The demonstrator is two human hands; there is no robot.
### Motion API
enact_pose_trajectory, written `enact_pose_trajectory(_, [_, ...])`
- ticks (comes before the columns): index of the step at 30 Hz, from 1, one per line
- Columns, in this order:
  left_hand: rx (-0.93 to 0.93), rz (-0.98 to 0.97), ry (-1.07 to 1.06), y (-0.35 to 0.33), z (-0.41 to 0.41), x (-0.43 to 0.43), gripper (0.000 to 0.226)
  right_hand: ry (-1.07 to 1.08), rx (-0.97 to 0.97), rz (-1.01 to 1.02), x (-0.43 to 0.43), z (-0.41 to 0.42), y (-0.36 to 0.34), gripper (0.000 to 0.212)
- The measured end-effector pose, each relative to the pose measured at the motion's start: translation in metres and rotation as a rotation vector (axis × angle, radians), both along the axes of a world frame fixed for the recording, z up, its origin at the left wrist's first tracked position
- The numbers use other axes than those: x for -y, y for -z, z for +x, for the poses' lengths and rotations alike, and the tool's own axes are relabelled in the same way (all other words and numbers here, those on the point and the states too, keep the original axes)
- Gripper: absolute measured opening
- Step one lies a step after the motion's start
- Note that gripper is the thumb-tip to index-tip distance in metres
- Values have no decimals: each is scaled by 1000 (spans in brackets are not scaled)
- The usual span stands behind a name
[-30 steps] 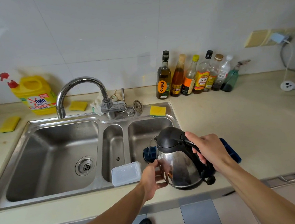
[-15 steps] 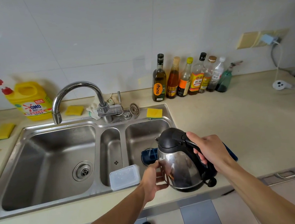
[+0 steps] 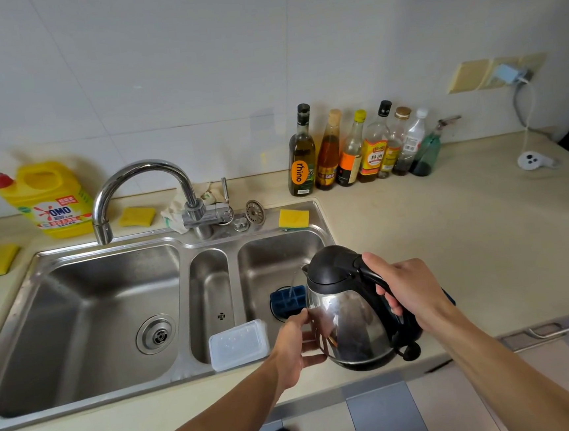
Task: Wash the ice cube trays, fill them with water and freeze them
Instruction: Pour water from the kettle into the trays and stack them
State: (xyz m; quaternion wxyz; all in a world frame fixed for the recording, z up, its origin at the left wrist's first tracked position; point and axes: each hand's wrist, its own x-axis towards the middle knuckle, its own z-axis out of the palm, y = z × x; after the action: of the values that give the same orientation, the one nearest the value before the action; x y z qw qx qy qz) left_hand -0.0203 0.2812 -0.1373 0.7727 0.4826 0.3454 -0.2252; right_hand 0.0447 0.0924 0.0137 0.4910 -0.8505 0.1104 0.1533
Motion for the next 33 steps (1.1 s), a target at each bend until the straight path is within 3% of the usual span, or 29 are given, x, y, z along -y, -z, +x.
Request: enact_pose_trajectory(33, [2, 36, 35, -10, 10, 10, 37, 57, -2, 19, 15, 7, 1, 63])
